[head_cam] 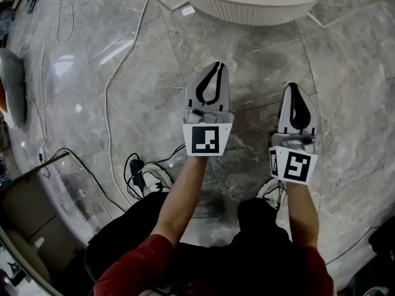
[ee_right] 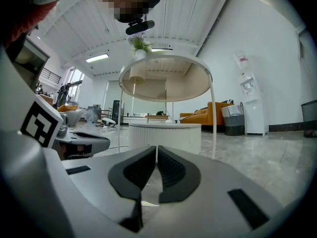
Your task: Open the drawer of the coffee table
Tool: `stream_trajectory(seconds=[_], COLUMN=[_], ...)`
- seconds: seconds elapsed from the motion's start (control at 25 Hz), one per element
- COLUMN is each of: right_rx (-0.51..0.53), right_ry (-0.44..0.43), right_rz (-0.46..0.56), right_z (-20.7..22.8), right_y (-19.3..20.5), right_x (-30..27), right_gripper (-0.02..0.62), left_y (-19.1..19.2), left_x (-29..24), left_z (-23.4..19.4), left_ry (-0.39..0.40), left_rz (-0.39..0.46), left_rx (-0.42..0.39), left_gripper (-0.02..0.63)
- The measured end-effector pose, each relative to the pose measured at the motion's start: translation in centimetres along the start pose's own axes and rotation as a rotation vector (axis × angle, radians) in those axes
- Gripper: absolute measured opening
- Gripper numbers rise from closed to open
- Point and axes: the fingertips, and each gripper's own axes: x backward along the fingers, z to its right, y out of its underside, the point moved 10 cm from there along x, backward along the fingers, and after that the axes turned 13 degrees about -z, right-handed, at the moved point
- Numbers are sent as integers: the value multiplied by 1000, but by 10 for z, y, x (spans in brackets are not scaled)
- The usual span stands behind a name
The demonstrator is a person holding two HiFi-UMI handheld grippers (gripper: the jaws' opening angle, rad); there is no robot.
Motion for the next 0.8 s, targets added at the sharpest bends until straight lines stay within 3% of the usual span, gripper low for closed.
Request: stream_trajectory(seconds=[0.12, 0.2, 0.28, 0.44, 0.56, 0.64, 0.8], right_rx=[-13, -20, -25, -46, -54, -53, -73], right_ry=[5, 9, 11, -14, -22, -20, -32], right_rz=[-8, -8, -6, 3, 7, 3, -2], right_z=[3, 6, 9, 12, 14, 16, 20], right_y=[4, 5, 5, 2, 2, 3, 6], right_x=[0, 0, 0, 1, 4, 4, 5], right_gripper=[25, 25, 25, 25, 25, 25, 25], left_y=[-1, -2, 0, 17, 29, 33, 31], left_x=[-24, -41, -59, -95, -117, -128, -149], left_z=[-1, -2, -5, -14, -19, -20, -21], left_ry=[90, 163, 235, 380, 480, 527, 597], left_rz=[36, 44, 24, 31, 100, 157, 233], left_rx=[141, 269, 413, 813, 1075, 1166, 1191], left_gripper=[20, 92, 118, 200, 255, 273, 285])
